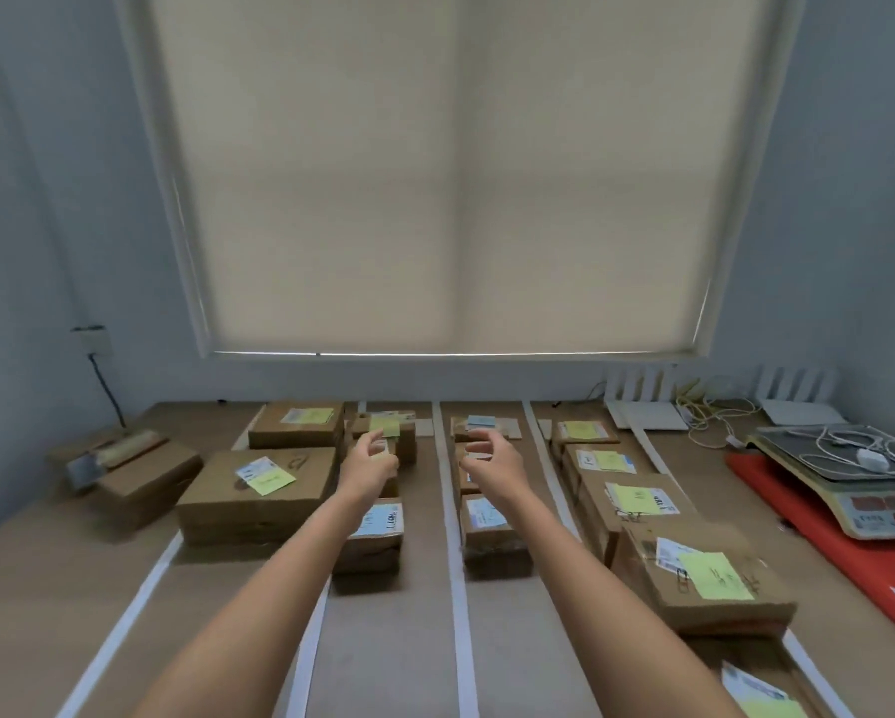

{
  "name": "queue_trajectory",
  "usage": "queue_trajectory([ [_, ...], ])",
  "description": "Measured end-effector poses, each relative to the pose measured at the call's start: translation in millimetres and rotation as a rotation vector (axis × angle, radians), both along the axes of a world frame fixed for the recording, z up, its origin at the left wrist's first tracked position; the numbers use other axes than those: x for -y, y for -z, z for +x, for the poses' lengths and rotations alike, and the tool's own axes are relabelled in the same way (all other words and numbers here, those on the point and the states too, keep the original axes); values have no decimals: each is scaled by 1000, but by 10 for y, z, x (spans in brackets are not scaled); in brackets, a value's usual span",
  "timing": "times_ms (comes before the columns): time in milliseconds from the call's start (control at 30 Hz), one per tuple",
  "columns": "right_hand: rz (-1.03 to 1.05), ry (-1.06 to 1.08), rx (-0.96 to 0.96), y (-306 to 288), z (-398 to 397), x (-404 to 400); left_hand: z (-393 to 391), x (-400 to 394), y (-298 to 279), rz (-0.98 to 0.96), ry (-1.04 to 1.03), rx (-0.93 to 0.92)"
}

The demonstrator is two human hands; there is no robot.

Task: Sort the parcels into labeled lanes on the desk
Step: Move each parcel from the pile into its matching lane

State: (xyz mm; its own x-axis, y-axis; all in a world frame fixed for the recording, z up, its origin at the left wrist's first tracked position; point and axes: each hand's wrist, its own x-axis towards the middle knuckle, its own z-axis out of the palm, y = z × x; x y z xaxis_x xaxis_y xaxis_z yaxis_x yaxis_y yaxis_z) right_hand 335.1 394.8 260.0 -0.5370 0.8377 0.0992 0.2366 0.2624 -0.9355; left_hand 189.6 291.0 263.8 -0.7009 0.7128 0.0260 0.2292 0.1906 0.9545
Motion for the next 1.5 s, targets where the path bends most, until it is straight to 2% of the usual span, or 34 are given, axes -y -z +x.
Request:
queue_trajectory([
  [233, -36, -95, 5, 222, -847, 72, -667, 299, 228, -39, -55, 27],
  [467, -125, -188, 81, 732, -1894, 510, -1753, 801, 662, -98, -166, 90],
  [667, -134, -185, 112, 1070, -3078, 919, -3046, 1240, 1017, -137, -109, 58],
  [867, -231, -126, 110, 1256, -4485, 1623, -4633, 1891, 1193, -190, -108, 107],
  [1067, -296, -187, 152, 1385, -5478, 2181, -5656, 2277, 1330, -216, -123, 181],
  [1500, -446, -187, 232, 1828, -6634, 1740, -6718, 1966, 1948, -288, -136, 296],
])
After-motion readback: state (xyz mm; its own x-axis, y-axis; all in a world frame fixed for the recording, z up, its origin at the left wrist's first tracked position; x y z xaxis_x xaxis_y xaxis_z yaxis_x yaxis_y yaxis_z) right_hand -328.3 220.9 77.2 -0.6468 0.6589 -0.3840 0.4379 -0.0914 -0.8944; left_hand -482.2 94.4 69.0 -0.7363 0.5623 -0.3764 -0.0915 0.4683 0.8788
